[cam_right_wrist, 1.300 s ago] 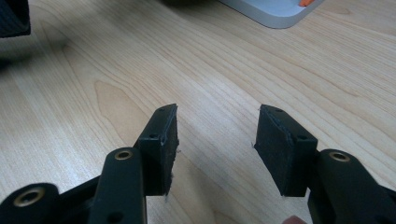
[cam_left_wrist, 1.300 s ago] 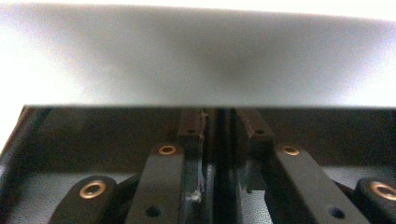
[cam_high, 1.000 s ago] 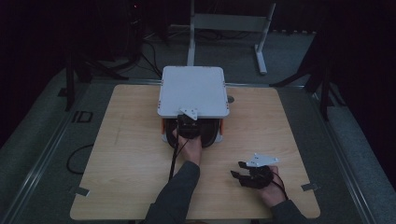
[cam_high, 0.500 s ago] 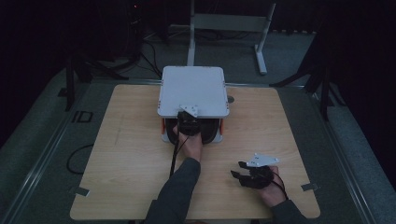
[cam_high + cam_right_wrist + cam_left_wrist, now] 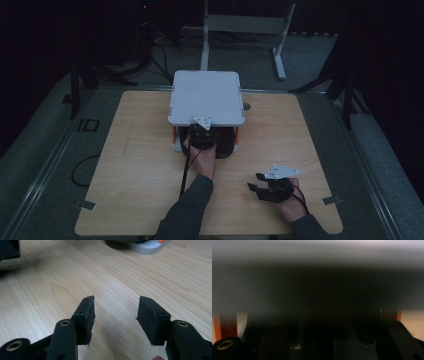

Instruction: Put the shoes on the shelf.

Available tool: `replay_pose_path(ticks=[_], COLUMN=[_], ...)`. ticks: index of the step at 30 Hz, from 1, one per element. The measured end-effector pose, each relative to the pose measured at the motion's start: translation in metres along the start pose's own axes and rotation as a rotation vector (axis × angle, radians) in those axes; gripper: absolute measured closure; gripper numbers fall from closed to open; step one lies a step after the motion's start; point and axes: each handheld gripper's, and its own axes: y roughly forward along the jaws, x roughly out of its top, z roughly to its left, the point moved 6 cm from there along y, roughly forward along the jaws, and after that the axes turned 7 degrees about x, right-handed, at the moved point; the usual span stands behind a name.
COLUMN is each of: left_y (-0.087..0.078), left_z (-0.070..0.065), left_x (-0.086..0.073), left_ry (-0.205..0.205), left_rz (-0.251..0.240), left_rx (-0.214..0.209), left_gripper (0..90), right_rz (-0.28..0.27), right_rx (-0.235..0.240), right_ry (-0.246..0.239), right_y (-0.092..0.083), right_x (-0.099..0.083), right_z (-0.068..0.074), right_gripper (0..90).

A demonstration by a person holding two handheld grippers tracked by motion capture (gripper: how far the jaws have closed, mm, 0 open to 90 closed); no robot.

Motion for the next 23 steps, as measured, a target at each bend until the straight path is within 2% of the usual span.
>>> replay_pose_path(ticks=[3, 5, 7, 9, 10, 12, 16, 18, 19, 20, 22, 23], left_y=[-0.007, -0.016, -0.022, -0.027, -0.029, -0.032, -0.044, -0.047, -0.052, -0.052, -0.057, -0.060], left_z=[0.004, 0.011, 0.014, 0.019, 0.021, 0.028, 0.042, 0.046, 0.053, 0.053, 0.062, 0.067], left_x=[-0.004, -0.007, -0.009, -0.011, -0.013, -0.015, -0.017, -0.017, -0.017, -0.017, -0.019, -0.021], left_ry=[0.017, 0.032, 0.076, 0.113, 0.115, 0.122, 0.160, 0.171, 0.195, 0.195, 0.208, 0.230], left_rz=[0.014, 0.025, 0.025, 0.022, 0.026, 0.029, 0.003, -0.011, -0.037, -0.037, -0.033, -0.032], left_rx=[-0.013, -0.076, -0.113, -0.131, -0.153, -0.167, -0.208, -0.215, -0.196, -0.196, -0.208, -0.206], left_gripper=[44.2, 42.8, 42.3, 42.3, 42.3, 42.3, 42.2, 42.4, 42.5, 42.7, 42.8, 42.7], right_rz=[-0.001, 0.001, 0.000, 0.000, 0.001, 0.002, 0.000, -0.001, -0.001, -0.001, -0.002, -0.001], right_rx=[0.000, -0.002, -0.003, -0.003, -0.004, -0.005, -0.008, -0.008, -0.009, -0.010, -0.011, -0.012], right_ry=[0.000, -0.002, -0.002, -0.003, -0.002, -0.001, 0.000, -0.001, 0.002, 0.004, 0.004, 0.003], right_y=[0.000, 0.000, 0.000, 0.000, 0.000, 0.000, 0.000, 0.000, 0.000, 0.000, 0.000, 0.000], right_x=[0.000, 0.000, 0.000, 0.000, 0.000, 0.000, 0.000, 0.000, 0.000, 0.000, 0.000, 0.001], right_z=[0.000, 0.001, 0.000, 0.000, 0.001, 0.000, 0.000, 0.000, -0.001, -0.001, -0.001, -0.001], right_gripper=[47.1, 47.0, 46.9, 46.9, 46.9, 46.9, 46.8, 46.8, 46.8, 46.9, 46.9, 46.8])
